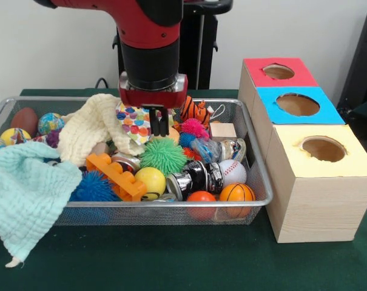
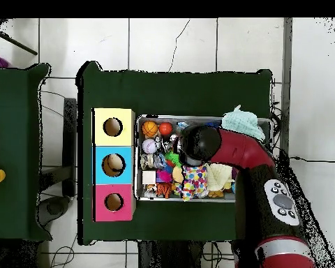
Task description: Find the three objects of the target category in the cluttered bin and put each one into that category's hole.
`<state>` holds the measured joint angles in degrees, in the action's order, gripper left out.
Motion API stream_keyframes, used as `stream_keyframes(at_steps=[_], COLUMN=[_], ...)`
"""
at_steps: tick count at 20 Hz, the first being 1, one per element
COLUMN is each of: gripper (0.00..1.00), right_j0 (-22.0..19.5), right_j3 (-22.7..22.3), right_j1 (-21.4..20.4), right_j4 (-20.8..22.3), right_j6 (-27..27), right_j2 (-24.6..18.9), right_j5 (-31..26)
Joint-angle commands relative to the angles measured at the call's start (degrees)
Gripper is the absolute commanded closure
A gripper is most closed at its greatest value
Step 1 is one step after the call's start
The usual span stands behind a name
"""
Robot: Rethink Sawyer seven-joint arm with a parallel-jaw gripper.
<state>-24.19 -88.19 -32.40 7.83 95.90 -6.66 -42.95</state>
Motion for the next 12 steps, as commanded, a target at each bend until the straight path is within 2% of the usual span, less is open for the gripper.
stream_keyframes(at_steps=[1, 6, 9, 12], gripper=[1.0, 1.0, 1.0, 1.0], right_j0=[3.1, 6.0, 6.1, 7.5], right_j3=[-6.3, -9.9, -10.4, -10.6], right_j1=[-0.6, -1.6, -1.0, -0.9], right_j4=[-6.5, -11.0, -14.2, -16.2], right_j6=[26.6, 36.6, 39.1, 43.0], right_j2=[8.8, 12.3, 12.4, 14.2], right_j5=[1.5, 4.6, 2.1, 2.4])
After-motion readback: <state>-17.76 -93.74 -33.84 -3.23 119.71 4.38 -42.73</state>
